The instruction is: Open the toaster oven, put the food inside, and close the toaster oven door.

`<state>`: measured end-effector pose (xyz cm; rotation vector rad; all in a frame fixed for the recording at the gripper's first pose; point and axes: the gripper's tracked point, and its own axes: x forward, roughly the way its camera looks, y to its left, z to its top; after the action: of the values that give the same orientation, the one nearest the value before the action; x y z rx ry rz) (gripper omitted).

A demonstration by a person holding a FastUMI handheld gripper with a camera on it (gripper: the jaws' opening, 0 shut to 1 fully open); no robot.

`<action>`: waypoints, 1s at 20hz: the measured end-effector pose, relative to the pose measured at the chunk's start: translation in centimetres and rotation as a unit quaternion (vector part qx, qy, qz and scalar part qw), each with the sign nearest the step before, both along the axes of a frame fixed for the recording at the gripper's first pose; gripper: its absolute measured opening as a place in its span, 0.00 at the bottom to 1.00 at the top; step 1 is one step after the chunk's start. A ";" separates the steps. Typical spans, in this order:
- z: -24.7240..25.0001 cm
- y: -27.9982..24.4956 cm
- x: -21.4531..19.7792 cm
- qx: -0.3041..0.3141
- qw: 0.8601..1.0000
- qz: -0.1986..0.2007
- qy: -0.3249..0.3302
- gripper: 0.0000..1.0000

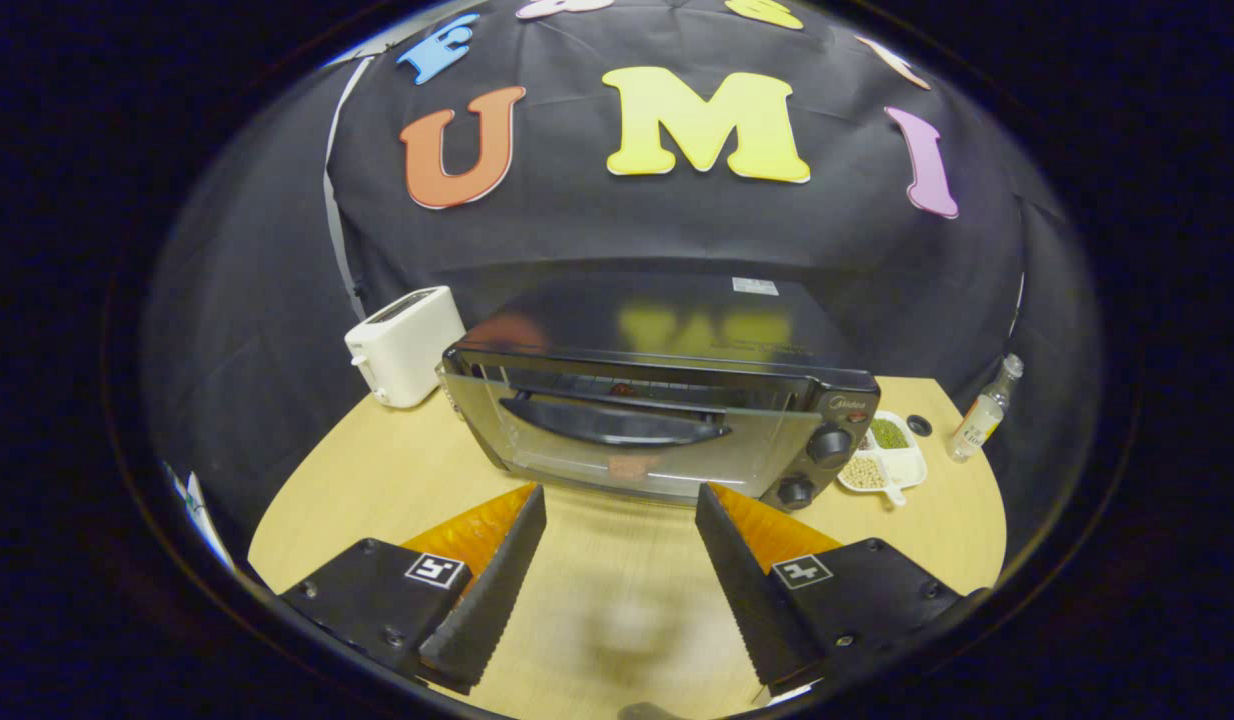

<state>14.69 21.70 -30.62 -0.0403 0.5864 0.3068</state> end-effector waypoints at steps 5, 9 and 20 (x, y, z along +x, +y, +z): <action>4.2 -3.0 -2.5 0.010 0.999 -0.015 -0.036 0.97; 10.4 -7.5 -5.5 0.029 0.995 -0.042 -0.081 0.97; 25.9 -24.4 -13.7 0.021 0.964 -0.153 -0.215 0.98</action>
<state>1.01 -2.72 -4.74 0.0241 0.1484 0.0049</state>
